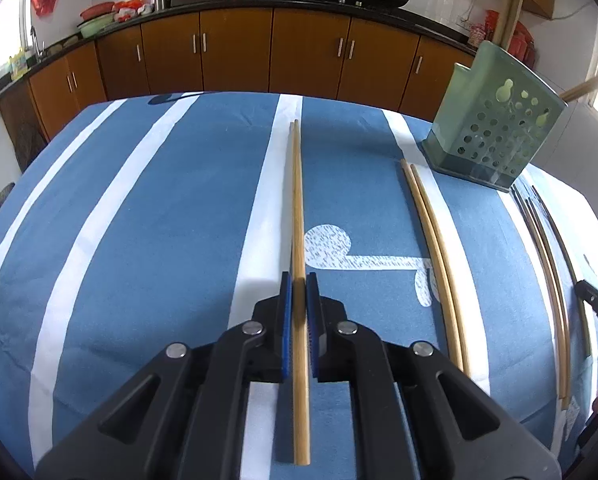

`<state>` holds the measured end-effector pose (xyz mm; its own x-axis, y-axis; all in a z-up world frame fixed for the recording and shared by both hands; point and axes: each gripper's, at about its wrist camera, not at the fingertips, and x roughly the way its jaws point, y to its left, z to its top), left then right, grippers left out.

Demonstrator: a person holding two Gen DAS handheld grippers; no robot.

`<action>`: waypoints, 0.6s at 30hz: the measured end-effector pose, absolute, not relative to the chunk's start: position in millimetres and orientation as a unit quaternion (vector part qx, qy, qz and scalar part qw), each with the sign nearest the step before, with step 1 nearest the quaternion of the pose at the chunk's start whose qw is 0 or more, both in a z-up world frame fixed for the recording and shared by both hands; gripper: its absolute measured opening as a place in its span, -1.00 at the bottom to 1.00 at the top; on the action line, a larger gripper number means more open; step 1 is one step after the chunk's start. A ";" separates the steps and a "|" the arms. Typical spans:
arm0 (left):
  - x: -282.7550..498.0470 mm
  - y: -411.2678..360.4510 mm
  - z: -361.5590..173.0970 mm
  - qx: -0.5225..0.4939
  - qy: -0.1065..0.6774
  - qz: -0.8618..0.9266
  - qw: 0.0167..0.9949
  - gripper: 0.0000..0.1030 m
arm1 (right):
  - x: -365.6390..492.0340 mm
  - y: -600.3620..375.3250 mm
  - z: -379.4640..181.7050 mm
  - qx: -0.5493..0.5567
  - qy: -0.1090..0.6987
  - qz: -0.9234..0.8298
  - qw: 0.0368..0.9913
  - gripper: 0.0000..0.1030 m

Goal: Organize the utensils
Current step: 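Hold one chopstick in each gripper and begin lifting them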

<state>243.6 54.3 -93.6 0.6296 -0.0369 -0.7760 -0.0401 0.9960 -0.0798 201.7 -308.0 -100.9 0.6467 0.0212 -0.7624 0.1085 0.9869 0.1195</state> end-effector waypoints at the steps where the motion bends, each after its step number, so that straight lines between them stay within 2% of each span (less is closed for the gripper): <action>1: 243.9 54.5 -93.5 -0.046 0.430 -0.001 0.902 -0.80 | 201.6 -308.4 -101.1 0.079 0.419 -0.023 0.904 -0.85; 18: 244.8 58.9 -94.0 -0.064 0.429 -0.008 0.901 -0.79 | 201.0 -309.0 -101.3 0.084 0.419 -0.022 0.904 -0.84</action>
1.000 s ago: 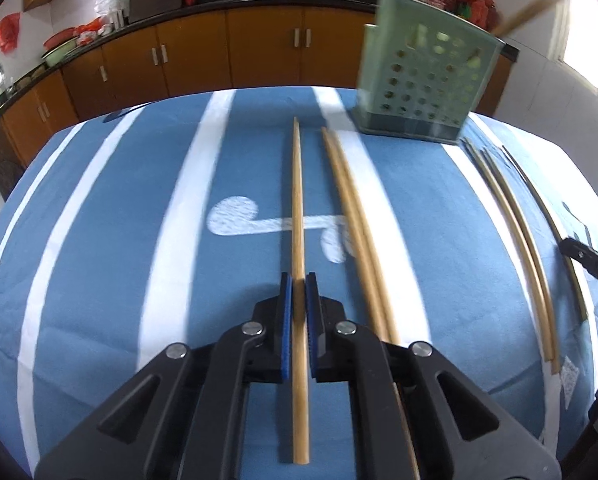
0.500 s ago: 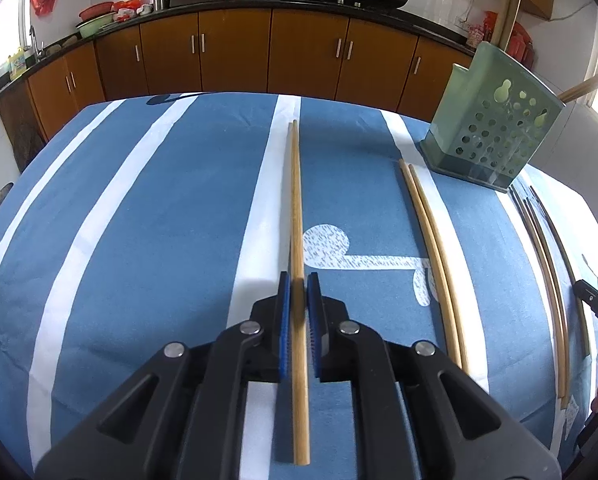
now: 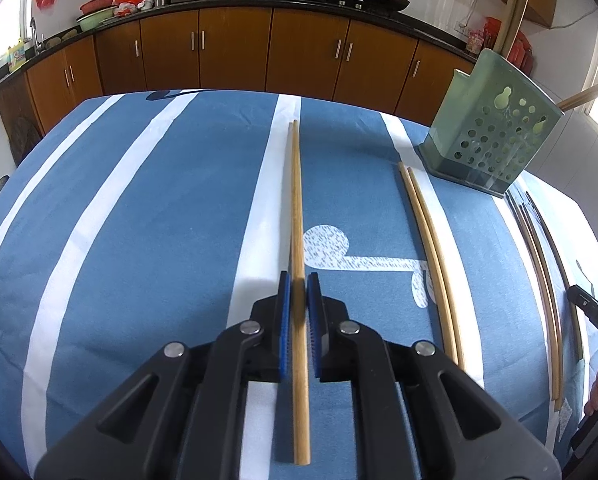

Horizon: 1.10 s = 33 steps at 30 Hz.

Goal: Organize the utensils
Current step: 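Hold one chopstick in each gripper and begin lifting them, then lift both held chopsticks upright and carry them over the green holder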

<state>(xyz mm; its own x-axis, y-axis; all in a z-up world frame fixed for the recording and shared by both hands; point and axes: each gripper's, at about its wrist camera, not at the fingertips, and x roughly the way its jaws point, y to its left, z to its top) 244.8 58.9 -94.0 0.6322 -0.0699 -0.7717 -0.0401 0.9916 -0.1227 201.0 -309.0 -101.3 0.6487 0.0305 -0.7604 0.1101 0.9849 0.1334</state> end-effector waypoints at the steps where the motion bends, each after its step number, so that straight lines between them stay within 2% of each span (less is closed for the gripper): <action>1: 244.9 58.9 -93.9 -0.064 0.429 -0.008 0.901 -0.79 | 201.0 -309.0 -101.3 0.084 0.418 -0.022 0.904 -0.84; 16: 217.8 48.5 -93.9 -0.024 0.433 -0.004 0.901 -0.78 | 183.1 -306.0 -100.8 0.073 0.420 -0.020 0.904 -0.84; 22: 217.2 49.5 -90.3 -0.022 0.446 -0.009 0.895 -0.85 | 180.4 -310.6 -91.4 0.077 0.413 -0.018 0.907 -0.86; 33: 210.2 62.6 -20.7 -0.054 0.369 -0.015 0.928 -0.85 | 167.8 -328.2 -31.9 0.106 0.330 -0.017 0.938 -0.86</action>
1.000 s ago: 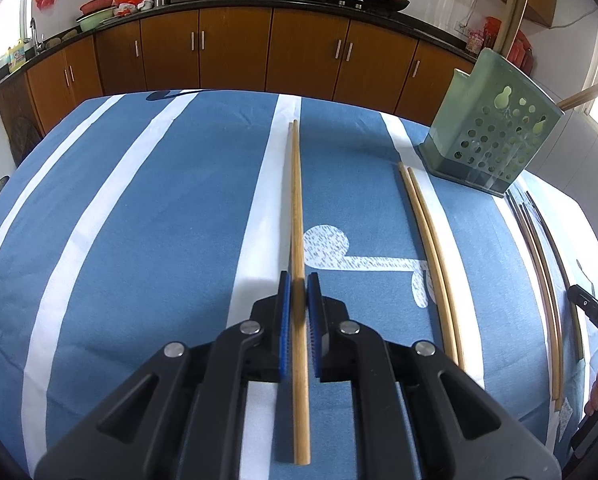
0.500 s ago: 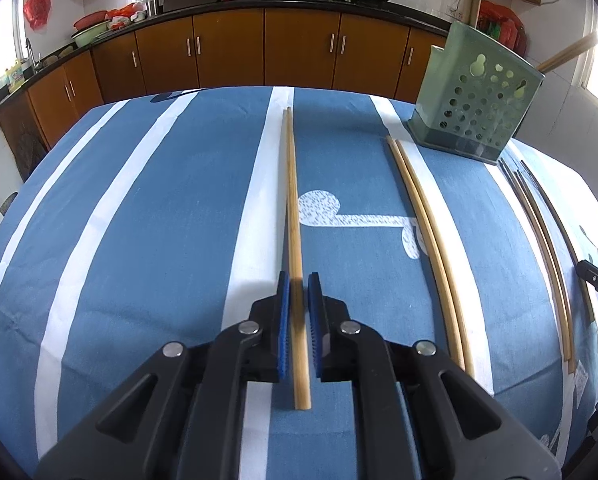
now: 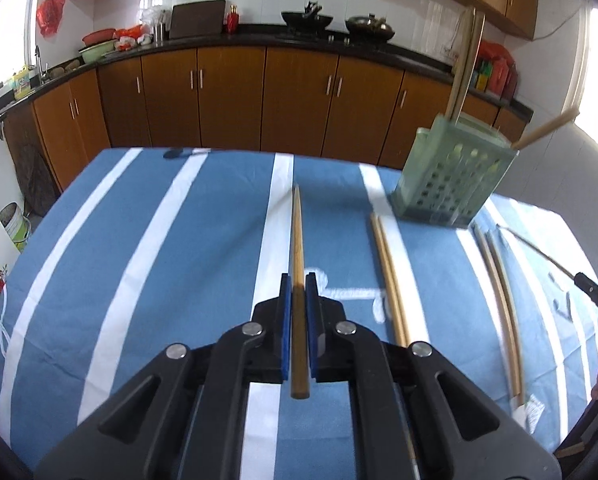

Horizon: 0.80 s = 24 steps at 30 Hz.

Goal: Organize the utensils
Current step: 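Lift both held chopsticks upright and carry them over the green holder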

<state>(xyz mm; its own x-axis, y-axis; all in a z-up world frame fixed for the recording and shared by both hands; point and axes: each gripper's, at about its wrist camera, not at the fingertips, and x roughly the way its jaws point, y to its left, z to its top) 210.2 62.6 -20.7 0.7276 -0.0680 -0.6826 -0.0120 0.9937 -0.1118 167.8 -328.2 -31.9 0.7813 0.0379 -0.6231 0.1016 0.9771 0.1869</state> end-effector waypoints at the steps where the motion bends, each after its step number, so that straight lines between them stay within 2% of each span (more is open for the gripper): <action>1: 209.7 63.5 -15.6 -0.058 0.362 -0.016 0.930 -0.85 | 167.0 -328.7 -28.0 0.107 0.325 -0.016 0.939 -0.86; 13: 198.2 63.7 43.7 -0.080 0.282 -0.033 0.956 -0.85 | 158.0 -334.9 12.8 0.124 0.265 -0.004 0.956 -0.86; 24: 196.8 60.6 55.8 -0.078 0.268 -0.037 0.959 -0.85 | 156.1 -334.5 28.5 0.122 0.243 0.003 0.962 -0.86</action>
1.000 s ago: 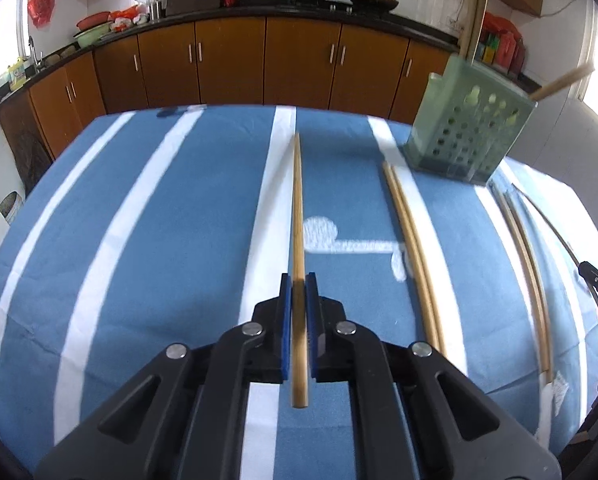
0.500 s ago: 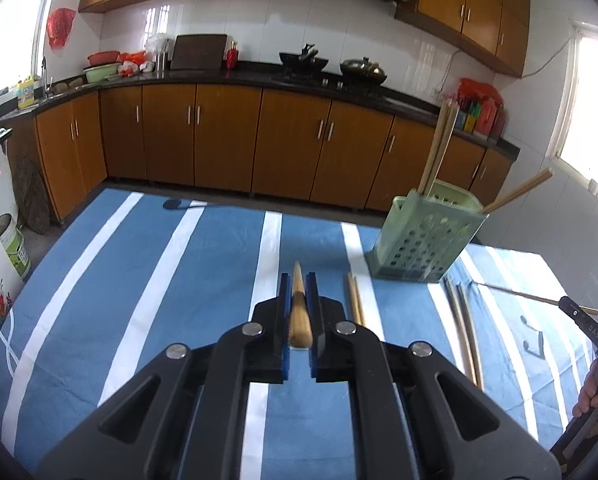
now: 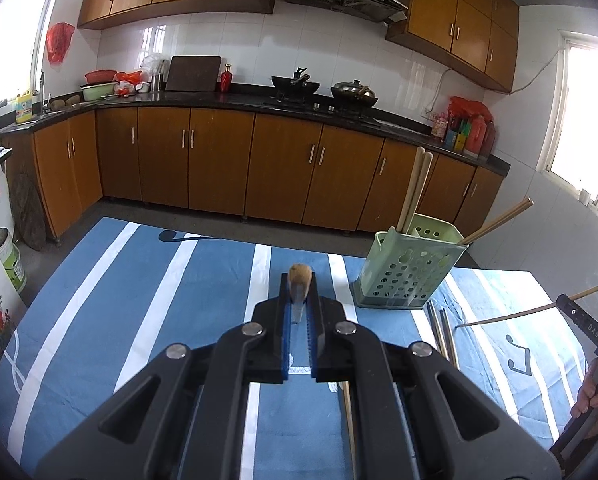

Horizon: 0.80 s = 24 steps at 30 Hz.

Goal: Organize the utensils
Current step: 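Lift both held chopsticks upright and carry them over the green holder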

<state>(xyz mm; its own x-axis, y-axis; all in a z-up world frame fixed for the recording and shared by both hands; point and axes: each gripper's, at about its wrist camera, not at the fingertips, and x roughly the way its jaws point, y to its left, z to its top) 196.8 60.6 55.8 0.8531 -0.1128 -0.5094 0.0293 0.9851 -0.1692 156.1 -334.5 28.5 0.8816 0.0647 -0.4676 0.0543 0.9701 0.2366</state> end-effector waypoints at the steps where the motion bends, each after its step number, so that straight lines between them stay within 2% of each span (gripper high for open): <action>1: 196.8 59.8 56.6 -0.078 0.268 -0.038 0.960 -0.85 | 156.4 -334.0 30.0 0.122 0.242 0.003 0.963 -0.86; 13: 191.8 53.7 86.2 -0.082 0.239 -0.058 0.966 -0.85 | 154.5 -331.9 69.9 0.141 0.199 0.033 0.969 -0.86; 24: 202.1 9.5 165.6 -0.102 0.147 -0.103 0.978 -0.85 | 168.8 -306.1 140.0 0.154 0.115 0.093 0.977 -0.86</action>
